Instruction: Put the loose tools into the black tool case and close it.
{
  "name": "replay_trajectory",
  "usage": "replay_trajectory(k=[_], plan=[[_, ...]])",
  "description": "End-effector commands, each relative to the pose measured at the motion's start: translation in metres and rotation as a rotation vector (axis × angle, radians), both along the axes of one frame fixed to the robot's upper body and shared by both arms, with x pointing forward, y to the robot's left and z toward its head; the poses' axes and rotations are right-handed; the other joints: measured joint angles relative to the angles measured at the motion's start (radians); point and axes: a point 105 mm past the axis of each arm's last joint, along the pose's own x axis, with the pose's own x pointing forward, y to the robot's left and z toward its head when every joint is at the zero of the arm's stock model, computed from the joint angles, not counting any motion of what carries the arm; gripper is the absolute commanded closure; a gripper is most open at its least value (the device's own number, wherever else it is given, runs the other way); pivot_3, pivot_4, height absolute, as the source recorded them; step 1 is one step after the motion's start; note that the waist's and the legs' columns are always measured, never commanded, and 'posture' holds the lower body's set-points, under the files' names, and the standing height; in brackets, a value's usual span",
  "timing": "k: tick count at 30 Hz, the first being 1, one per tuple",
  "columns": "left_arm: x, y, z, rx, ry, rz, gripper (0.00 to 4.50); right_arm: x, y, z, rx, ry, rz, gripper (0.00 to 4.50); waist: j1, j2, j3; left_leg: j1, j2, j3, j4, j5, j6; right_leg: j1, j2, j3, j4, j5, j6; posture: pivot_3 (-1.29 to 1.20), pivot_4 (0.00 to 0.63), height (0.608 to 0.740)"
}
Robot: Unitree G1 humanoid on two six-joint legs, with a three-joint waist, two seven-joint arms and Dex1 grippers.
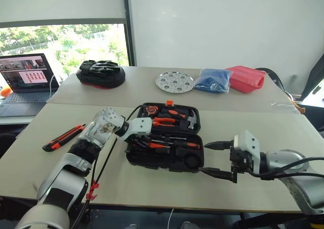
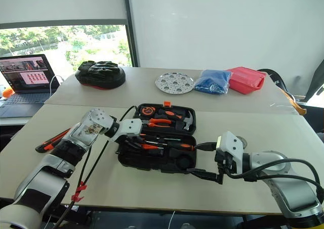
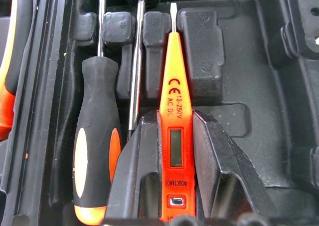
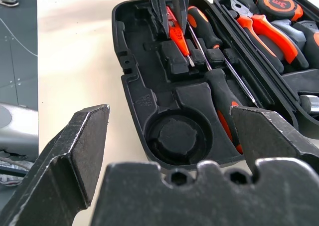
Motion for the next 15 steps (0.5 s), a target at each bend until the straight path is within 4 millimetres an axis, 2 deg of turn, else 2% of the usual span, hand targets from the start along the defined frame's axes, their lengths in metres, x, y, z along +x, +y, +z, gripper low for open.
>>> replay_trajectory(k=[1,2,5,15], plan=[[0.000,0.001,0.001,0.013,-0.003,0.008,3.05,0.003,0.003,0.013,0.021,-0.066,0.018,0.00,0.000,0.000,0.000,0.000,0.000,0.000,0.000,0.000,0.000,0.000,0.000,0.000,0.000,0.000,0.000,0.00,0.150,0.740],[-0.001,0.001,0.002,0.007,-0.003,0.005,2.87,0.003,0.004,0.015,0.028,-0.077,0.025,0.00,-0.001,0.000,0.000,0.000,0.000,0.000,0.000,0.000,0.000,0.000,0.000,0.000,0.000,0.000,0.000,0.00,0.150,0.740],[0.001,0.002,0.011,-0.023,-0.041,0.003,1.79,0.002,0.007,0.019,0.059,-0.087,0.050,0.00,0.003,0.000,0.000,0.000,0.000,0.000,0.000,0.000,0.000,0.000,0.000,0.000,0.001,0.000,0.000,0.00,0.150,0.740],[-0.009,-0.004,0.055,-0.234,-0.065,-0.035,1.79,-0.006,-0.002,0.020,0.072,-0.076,0.081,0.00,0.007,0.000,0.000,-0.001,0.000,-0.001,0.002,0.000,0.000,-0.001,0.000,0.000,0.002,0.000,0.000,0.00,0.150,0.740]])
